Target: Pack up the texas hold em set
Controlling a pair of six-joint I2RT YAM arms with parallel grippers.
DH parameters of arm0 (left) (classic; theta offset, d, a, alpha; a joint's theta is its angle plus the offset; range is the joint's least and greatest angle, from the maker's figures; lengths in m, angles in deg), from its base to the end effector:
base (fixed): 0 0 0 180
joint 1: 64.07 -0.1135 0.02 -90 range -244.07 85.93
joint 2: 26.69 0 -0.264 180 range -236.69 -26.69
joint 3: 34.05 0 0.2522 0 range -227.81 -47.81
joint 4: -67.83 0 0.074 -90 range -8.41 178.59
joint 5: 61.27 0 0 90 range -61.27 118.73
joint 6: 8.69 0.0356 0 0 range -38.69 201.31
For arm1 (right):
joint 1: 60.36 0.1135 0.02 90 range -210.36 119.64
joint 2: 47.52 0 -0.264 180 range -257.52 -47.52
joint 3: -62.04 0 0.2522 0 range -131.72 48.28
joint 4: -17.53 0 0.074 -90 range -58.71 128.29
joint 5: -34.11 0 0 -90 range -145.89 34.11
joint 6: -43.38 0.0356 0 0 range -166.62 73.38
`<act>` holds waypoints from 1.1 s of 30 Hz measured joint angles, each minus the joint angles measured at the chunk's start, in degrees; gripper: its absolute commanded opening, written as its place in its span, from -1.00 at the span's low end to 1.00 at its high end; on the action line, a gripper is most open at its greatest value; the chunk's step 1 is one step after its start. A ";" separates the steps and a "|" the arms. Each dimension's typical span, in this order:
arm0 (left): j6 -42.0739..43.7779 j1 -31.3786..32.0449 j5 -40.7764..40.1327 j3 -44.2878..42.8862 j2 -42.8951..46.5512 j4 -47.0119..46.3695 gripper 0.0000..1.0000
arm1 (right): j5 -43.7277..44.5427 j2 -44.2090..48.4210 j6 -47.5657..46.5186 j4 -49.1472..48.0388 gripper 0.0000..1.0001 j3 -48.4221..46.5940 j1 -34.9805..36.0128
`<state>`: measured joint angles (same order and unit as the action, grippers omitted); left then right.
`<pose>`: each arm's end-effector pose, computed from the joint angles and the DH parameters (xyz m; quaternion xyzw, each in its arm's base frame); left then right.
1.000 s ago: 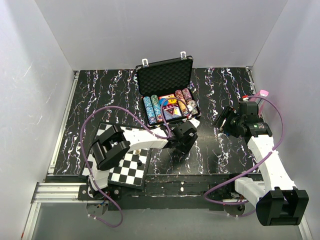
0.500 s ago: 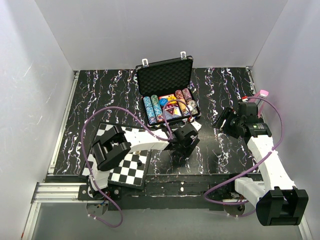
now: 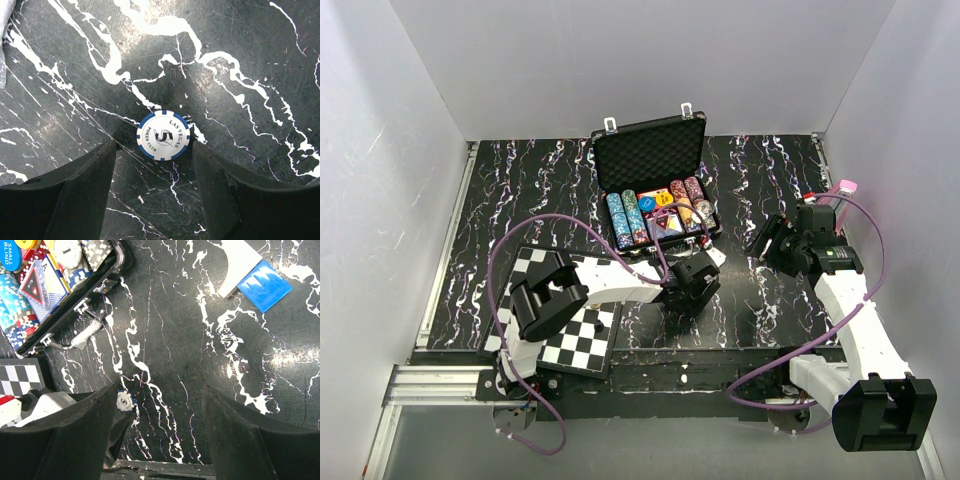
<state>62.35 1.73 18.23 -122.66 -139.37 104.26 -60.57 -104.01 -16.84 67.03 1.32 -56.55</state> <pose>0.1722 -0.3674 0.1594 0.3614 0.8929 -0.1055 0.2469 0.2022 0.0164 0.2744 0.1925 0.9039 0.1460 0.3531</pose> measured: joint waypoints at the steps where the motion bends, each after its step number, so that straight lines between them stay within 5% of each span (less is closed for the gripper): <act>1: 0.24 0.09 -0.28 -0.31 -0.24 0.17 0.18 | -0.02 0.00 0.00 -0.02 0.50 0.00 0.00; 18: 0.79 0.33 -1.05 -1.16 -1.27 -0.87 -0.27 | -0.04 0.00 0.00 -0.33 0.50 0.00 0.00; 33: 1.95 0.26 -4.39 -4.70 -1.14 3.08 -0.32 | 0.00 0.00 -0.02 -0.33 0.50 0.04 0.00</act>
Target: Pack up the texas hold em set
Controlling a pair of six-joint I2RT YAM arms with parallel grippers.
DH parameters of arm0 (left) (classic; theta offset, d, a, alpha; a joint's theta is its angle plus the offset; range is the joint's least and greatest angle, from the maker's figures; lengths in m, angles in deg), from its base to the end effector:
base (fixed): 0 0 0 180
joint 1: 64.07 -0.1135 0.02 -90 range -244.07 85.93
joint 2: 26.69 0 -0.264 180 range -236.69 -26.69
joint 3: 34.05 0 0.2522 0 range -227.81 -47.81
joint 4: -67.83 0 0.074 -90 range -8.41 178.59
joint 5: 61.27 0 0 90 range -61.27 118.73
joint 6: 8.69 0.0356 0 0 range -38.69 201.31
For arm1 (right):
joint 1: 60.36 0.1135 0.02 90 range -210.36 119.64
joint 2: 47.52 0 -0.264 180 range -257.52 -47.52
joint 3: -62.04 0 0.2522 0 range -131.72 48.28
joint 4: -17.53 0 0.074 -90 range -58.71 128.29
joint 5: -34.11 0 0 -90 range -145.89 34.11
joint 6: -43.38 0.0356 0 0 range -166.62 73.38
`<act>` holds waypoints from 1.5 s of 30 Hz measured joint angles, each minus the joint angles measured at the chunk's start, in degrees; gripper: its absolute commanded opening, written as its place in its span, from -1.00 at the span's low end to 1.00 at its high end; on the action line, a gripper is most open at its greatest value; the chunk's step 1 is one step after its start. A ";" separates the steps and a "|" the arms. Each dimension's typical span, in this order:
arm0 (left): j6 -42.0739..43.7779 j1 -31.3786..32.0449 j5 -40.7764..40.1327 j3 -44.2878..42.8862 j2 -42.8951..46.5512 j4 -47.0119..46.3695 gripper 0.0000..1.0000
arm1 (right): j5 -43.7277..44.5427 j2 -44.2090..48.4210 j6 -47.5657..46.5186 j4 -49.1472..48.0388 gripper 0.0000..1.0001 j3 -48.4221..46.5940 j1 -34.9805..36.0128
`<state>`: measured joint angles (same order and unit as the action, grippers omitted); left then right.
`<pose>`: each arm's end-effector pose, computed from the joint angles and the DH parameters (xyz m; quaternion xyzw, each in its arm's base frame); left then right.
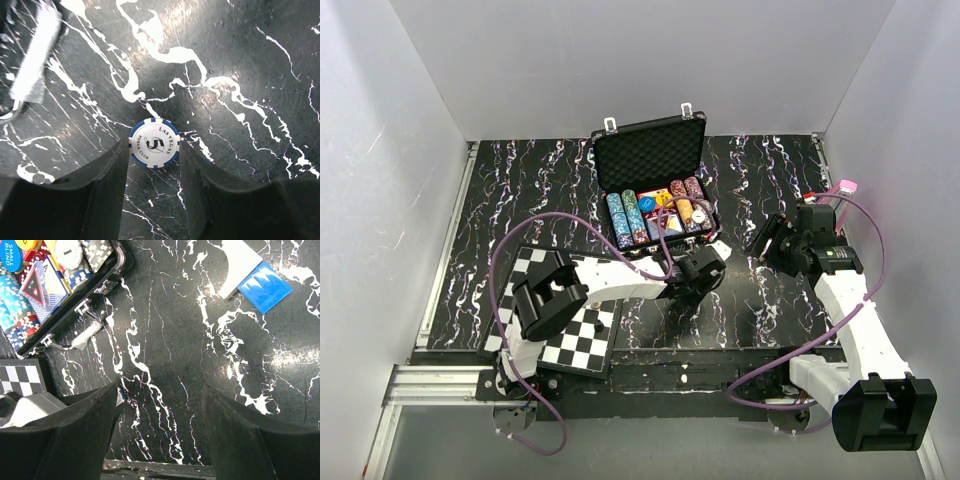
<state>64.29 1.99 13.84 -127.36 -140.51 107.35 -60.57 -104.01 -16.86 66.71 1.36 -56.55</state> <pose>0.1776 -0.3774 0.1727 0.3670 0.8854 -0.0763 0.2749 0.2026 0.0164 0.2746 0.1920 0.9030 0.1466 0.3553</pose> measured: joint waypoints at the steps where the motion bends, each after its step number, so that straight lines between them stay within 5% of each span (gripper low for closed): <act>1: 0.33 -0.13 -0.37 -0.48 0.09 0.17 -0.32 | 0.00 0.00 0.02 0.00 0.50 0.00 0.00; 11: 5.29 -4.57 -1.05 -2.32 3.39 -1.62 -0.30 | -6.32 -6.54 -2.47 -2.60 0.30 -0.94 -0.26; 28: 18.71 -13.70 15.45 6.38 18.67 -8.96 -0.31 | -42.71 -34.51 -10.08 -5.64 0.02 -17.90 1.99; 45: 20.46 -14.10 19.56 11.98 21.90 -13.90 -0.32 | -52.48 -40.61 -12.66 -4.63 -0.10 -21.66 9.16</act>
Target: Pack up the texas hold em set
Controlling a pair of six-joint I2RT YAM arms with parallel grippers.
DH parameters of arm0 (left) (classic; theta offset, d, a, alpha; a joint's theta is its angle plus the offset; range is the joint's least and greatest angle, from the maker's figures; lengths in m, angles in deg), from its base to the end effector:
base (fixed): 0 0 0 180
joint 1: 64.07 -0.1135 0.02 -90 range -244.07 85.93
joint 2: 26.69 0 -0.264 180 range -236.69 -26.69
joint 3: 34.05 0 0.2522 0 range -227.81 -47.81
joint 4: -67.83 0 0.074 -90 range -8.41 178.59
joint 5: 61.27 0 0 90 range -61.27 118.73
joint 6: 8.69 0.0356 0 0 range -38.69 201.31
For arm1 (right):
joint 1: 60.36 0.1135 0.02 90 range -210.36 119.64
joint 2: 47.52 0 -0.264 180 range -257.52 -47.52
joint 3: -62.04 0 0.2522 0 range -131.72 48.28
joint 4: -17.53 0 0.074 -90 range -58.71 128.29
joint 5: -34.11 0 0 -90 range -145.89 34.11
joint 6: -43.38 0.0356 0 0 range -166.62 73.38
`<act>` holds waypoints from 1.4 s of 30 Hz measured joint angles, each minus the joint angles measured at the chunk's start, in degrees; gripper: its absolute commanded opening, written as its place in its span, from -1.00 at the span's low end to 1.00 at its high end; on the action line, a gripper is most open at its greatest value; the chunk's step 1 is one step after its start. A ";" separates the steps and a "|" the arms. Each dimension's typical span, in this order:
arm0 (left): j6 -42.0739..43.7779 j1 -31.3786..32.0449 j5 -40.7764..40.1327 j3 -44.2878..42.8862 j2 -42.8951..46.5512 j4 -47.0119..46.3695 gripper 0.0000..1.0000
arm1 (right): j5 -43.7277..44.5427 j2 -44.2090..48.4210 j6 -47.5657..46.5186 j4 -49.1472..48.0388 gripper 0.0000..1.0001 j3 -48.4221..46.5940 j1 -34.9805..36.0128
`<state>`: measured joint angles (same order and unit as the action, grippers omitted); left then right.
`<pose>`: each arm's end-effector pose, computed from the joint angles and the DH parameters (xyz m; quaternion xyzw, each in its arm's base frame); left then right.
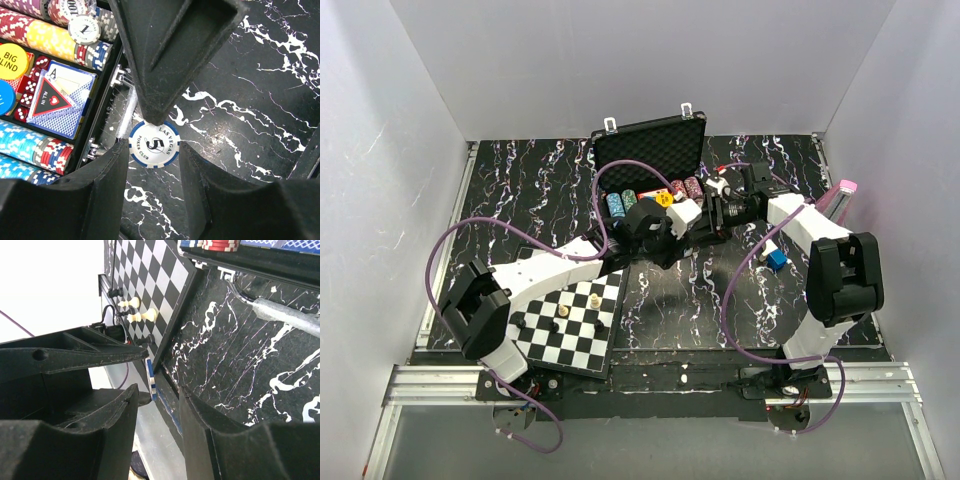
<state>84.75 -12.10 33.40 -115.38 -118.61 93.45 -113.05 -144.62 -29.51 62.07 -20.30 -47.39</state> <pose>0.2226 -0.2894 0.2663 0.4306 0.7804 -0.2189 0.3971 0.3287 0.1064 0.2310 -0.0960 0.8508 0.5058 0.1048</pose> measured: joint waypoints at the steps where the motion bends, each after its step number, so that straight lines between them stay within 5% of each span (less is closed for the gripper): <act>1: 0.00 0.00 0.00 0.17 0.13 -0.33 -0.32 | 0.04 -0.09 -0.33 0.35 -0.10 0.00 0.13; 15: 0.00 -0.04 0.35 0.48 0.70 -1.68 -0.32 | -2.03 -0.92 -1.53 1.14 -0.51 0.00 1.09; 18: 0.00 -0.04 0.44 0.48 0.70 -2.08 -0.31 | -3.13 -0.92 -1.57 0.96 -0.95 0.00 1.31; 20: -0.02 -0.04 0.48 0.48 0.70 -2.08 -0.27 | -3.76 -0.92 -1.86 0.61 -0.97 0.00 1.38; 21: 0.00 -0.04 0.52 0.48 0.70 -2.08 -0.18 | -3.93 -0.92 -2.01 0.46 -0.97 0.02 1.40; 25: 0.15 -0.11 0.57 0.48 0.72 -2.36 0.96 | -4.20 -0.81 -1.88 -0.68 -0.97 0.35 1.40; 26: -0.04 -0.11 0.50 0.48 0.72 -2.36 0.96 | -3.74 -0.57 -1.84 -1.27 -0.97 0.68 1.40; 36: -5.20 -6.19 1.88 3.93 8.57 1.18 0.96 | 26.69 8.68 0.66 -4.11 -0.97 1.36 2.05; 42: -7.96 -15.10 3.67 5.35 15.87 4.28 0.96 | 37.94 11.06 -10.05 -10.71 -0.97 1.75 6.23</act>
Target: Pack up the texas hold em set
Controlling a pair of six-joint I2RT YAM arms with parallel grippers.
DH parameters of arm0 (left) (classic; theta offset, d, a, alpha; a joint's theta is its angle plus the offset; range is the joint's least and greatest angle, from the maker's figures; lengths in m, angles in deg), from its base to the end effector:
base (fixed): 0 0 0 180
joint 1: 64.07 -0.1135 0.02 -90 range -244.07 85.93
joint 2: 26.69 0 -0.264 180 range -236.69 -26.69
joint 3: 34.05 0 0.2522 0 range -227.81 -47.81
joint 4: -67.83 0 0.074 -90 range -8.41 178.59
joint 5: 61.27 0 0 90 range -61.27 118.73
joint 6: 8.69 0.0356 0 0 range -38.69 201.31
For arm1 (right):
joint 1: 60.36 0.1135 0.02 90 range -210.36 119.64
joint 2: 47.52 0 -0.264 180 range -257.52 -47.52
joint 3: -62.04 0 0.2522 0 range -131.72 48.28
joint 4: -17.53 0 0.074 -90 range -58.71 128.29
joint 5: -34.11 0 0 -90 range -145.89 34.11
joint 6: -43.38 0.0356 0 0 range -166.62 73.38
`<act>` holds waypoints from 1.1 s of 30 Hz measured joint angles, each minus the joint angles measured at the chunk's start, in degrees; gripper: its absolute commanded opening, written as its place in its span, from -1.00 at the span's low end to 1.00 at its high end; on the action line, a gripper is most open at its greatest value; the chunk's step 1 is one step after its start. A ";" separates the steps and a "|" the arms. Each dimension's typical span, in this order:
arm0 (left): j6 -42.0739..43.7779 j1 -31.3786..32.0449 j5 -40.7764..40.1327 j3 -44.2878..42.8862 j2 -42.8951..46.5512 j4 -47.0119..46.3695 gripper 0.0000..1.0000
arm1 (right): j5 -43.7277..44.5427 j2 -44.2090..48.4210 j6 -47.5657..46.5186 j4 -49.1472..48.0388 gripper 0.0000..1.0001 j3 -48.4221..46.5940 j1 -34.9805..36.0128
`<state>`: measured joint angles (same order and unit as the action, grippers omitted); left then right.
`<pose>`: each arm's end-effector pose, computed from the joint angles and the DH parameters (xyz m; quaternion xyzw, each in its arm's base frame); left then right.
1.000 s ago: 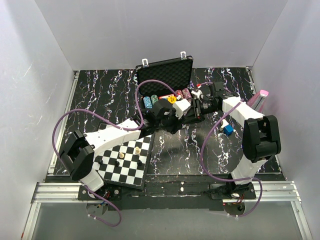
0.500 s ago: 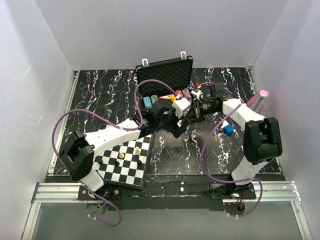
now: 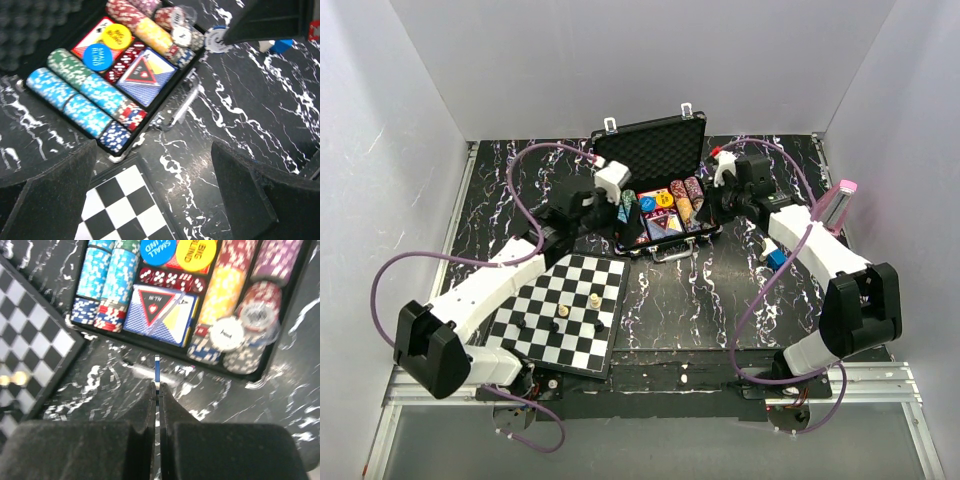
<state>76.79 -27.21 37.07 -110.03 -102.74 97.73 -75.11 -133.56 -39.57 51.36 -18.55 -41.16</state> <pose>0.2395 -0.1860 0.3148 0.2754 0.8193 -0.2352 0.4445 0.3136 0.1216 0.2848 -0.1654 0.8784 0.2428 0.3770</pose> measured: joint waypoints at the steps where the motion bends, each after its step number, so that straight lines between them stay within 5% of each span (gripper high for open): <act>1: -0.48 -1.49 0.26 0.26 0.74 0.35 0.96 | 0.50 -0.02 -2.64 -1.22 -0.97 0.24 0.39; 7: -1.99 -7.19 2.01 0.98 1.81 1.70 0.96 | 2.32 -0.07 -18.25 -8.50 -0.97 4.85 0.83; 17: -2.71 -8.31 3.50 0.98 1.81 2.56 0.96 | -0.42 -7.96 -40.50 -2.08 -0.97 -2.71 1.51; 33: -4.59 -10.84 3.56 0.98 1.81 3.21 0.96 | 5.25 -13.07 -54.66 1.95 -0.97 -4.33 6.25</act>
<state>72.20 -38.05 40.63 -109.04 -100.93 100.94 -69.86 -146.63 -94.23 53.31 -22.88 -34.91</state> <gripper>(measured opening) 0.981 0.032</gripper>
